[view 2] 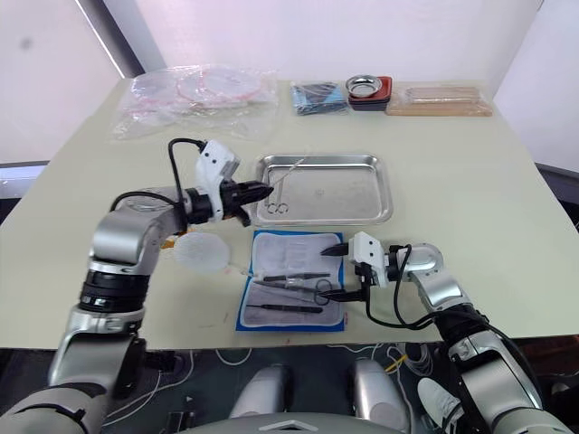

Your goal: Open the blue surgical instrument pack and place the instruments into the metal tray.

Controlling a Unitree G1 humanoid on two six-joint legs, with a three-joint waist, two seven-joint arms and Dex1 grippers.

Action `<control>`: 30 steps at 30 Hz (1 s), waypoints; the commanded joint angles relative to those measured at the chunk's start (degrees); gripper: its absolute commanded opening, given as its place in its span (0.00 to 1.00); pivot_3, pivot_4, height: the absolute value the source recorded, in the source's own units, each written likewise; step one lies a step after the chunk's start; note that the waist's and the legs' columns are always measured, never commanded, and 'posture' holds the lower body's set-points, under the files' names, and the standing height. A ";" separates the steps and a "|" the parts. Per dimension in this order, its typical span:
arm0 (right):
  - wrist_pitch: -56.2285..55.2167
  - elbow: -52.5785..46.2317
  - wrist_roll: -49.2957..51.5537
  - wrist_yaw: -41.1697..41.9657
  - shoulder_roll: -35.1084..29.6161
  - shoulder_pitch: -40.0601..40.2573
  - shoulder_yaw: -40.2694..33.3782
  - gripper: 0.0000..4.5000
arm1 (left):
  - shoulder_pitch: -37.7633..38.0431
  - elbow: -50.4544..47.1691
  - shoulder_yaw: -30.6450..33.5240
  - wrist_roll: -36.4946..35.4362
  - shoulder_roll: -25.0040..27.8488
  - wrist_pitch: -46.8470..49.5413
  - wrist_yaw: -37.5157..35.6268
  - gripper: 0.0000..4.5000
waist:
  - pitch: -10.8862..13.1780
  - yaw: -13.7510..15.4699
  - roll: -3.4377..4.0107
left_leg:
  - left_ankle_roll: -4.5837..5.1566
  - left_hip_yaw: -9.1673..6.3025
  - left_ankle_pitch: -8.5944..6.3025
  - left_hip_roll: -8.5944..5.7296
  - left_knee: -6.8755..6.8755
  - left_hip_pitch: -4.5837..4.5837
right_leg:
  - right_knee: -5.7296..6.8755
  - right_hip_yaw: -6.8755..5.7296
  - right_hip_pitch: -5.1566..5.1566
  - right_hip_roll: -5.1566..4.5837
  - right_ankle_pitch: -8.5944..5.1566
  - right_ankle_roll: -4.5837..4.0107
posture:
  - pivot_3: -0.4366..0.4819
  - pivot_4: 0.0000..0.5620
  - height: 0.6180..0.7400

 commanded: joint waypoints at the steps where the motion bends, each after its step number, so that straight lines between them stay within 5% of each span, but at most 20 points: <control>1: 2.30 6.71 -7.98 -0.99 -1.44 3.62 4.94 1.00 | -1.92 0.19 0.68 2.87 -5.67 0.34 10.72 0.01 | -0.01 0.03 0.01 | 0.00 0.00 0.00 -0.01 0.00 0.00 | 0.00 0.00 0.01 -0.01 0.01 0.02 | 0.48 0.27 1.00; 13: 2.70 5.96 -7.42 -1.33 -0.39 3.69 5.00 1.00 | 3.85 -0.16 0.56 7.64 -20.29 -0.33 29.27 0.01 | -0.06 0.08 0.08 | -0.02 0.03 0.00 -0.04 0.02 0.04 | -0.01 0.03 0.08 -0.03 0.06 0.08 | 0.48 0.27 1.00; 30: 2.52 6.56 -7.50 -2.16 -0.14 3.51 4.54 1.00 | -0.09 5.37 4.39 8.38 -28.83 4.80 41.80 0.01 | -0.06 -0.04 0.09 | -0.03 0.03 0.00 -0.03 0.03 0.06 | 0.00 0.02 0.08 0.02 0.06 0.09 | 0.48 0.27 1.00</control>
